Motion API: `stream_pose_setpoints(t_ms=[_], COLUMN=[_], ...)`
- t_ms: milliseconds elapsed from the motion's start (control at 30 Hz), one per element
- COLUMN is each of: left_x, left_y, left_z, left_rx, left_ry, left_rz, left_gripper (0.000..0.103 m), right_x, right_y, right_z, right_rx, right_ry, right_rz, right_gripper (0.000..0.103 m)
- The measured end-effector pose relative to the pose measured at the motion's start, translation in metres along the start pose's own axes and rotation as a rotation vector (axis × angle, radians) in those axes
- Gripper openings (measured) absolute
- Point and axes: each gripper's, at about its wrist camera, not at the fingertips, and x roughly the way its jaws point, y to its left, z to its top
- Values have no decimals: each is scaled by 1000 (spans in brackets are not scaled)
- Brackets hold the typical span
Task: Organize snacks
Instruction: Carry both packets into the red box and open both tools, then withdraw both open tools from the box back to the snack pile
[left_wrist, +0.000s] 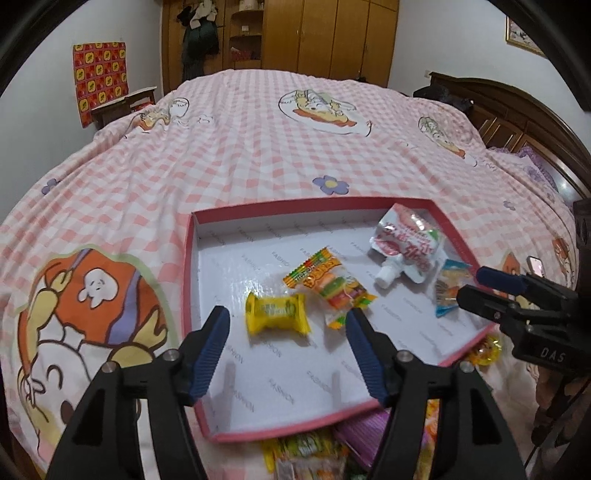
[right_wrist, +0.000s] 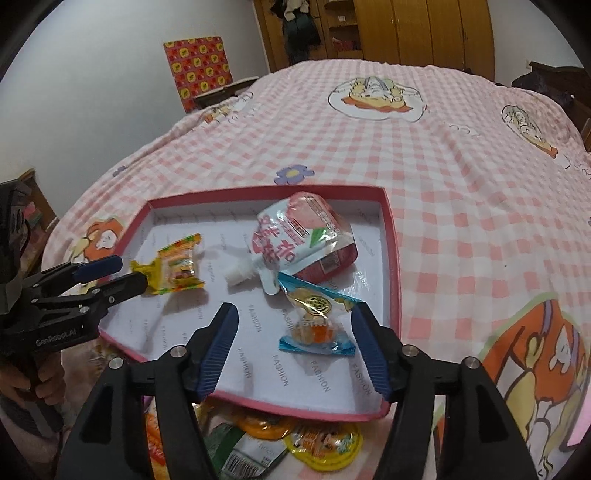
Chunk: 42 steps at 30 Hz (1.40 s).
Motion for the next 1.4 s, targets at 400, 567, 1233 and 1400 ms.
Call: stream_pose_setpoints(t_ms=[400, 567, 1233, 1400], left_x=[-33, -44, -44, -44], left_y=[7, 13, 1, 7], left_z=[-24, -39, -79, -86], left_rx=[-64, -98, -82, -103], left_ry=[16, 31, 96, 91], left_rz=[-27, -45, -74, -89], left_gripper=[69, 69, 69, 69], right_x=[-34, -43, -49, -42], right_y=[8, 10, 22, 23], right_z=[-14, -29, -76, -82], right_rx=[6, 3, 37, 48], right_ry=[-6, 7, 65, 82], right_rz=[7, 14, 68, 82], right_gripper=[65, 65, 65, 65])
